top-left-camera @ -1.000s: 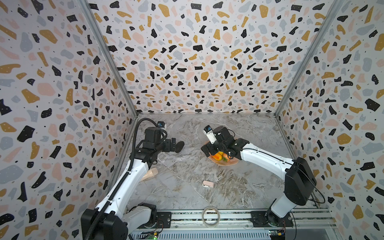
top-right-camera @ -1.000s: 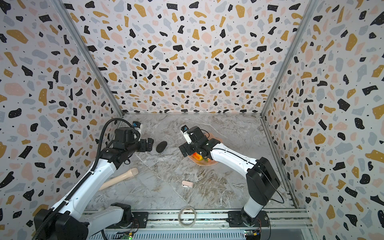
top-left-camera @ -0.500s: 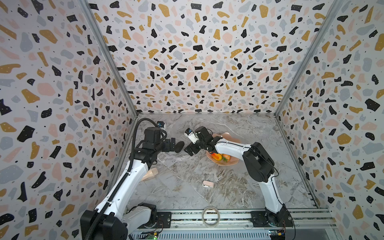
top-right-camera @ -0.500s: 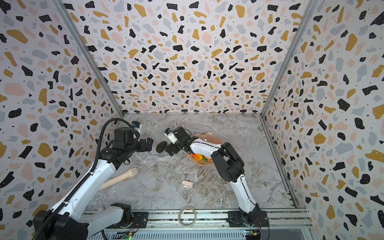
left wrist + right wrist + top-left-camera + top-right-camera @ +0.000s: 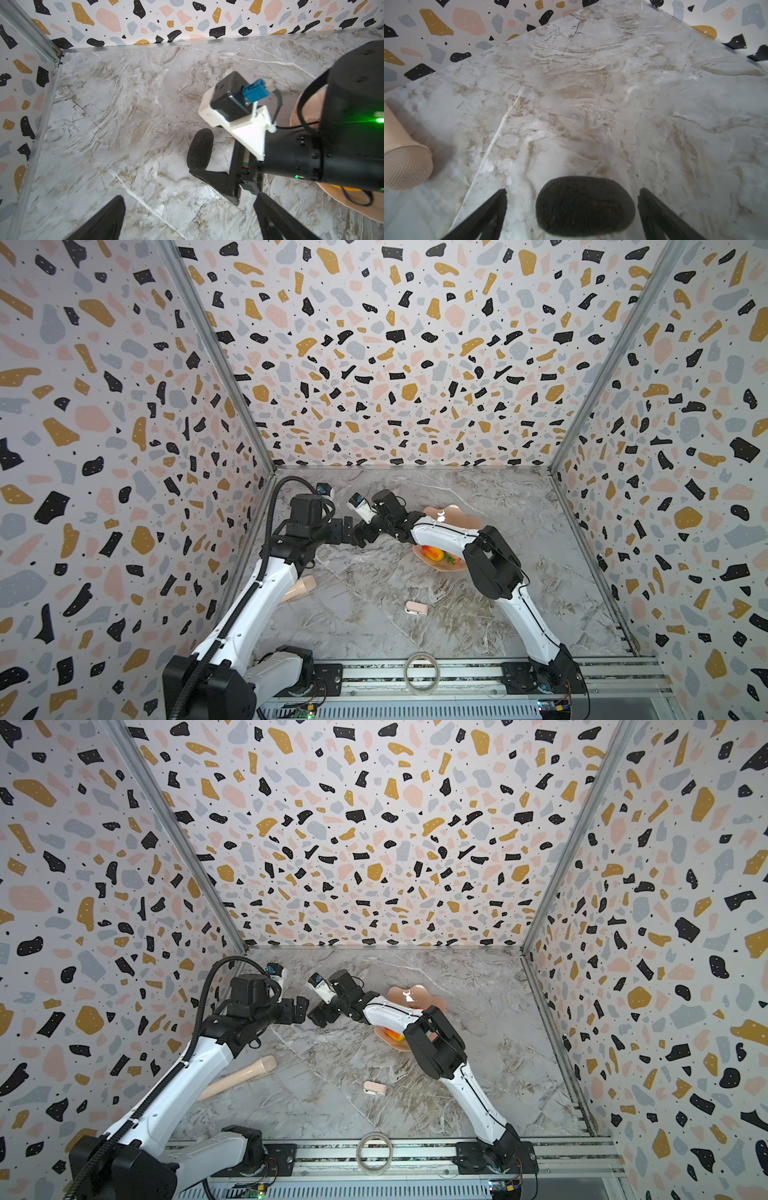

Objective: Place and organize the fake fruits in the fruit bowl
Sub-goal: 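Reach the right gripper to the black avocado and grasp it, then place the black avocado into the bowl and release it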

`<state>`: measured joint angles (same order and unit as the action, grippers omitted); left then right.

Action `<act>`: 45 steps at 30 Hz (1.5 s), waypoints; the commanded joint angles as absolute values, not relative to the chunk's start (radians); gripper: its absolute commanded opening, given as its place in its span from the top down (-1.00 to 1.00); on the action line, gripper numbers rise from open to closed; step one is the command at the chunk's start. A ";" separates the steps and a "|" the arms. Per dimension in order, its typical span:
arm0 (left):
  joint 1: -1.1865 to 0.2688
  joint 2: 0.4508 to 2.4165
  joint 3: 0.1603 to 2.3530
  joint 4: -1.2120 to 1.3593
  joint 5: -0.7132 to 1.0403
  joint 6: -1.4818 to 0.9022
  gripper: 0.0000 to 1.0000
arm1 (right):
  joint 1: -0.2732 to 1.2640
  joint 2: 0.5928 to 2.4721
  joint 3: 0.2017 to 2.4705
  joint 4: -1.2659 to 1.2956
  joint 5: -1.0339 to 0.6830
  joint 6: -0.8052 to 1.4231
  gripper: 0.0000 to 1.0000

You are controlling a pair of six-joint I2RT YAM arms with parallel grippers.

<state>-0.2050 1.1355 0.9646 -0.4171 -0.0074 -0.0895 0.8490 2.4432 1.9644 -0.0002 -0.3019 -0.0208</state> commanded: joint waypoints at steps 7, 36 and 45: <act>-0.206 1.133 0.962 -0.398 -0.011 -0.077 -0.99 | 0.862 2.562 2.132 -0.102 -0.224 0.018 -0.99; -0.206 1.126 0.957 -0.396 -0.012 -0.076 -0.99 | 0.763 1.856 1.503 -0.019 -0.052 -0.051 0.05; -0.206 1.124 0.962 -0.395 -0.006 -0.076 -0.99 | 0.626 1.717 1.217 0.043 0.003 -0.044 0.05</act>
<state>-0.2050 1.1355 0.9646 -0.4175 -0.0086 -0.0887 0.6403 1.7332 1.2556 0.0368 -0.0269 -0.0353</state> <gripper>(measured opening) 0.995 0.937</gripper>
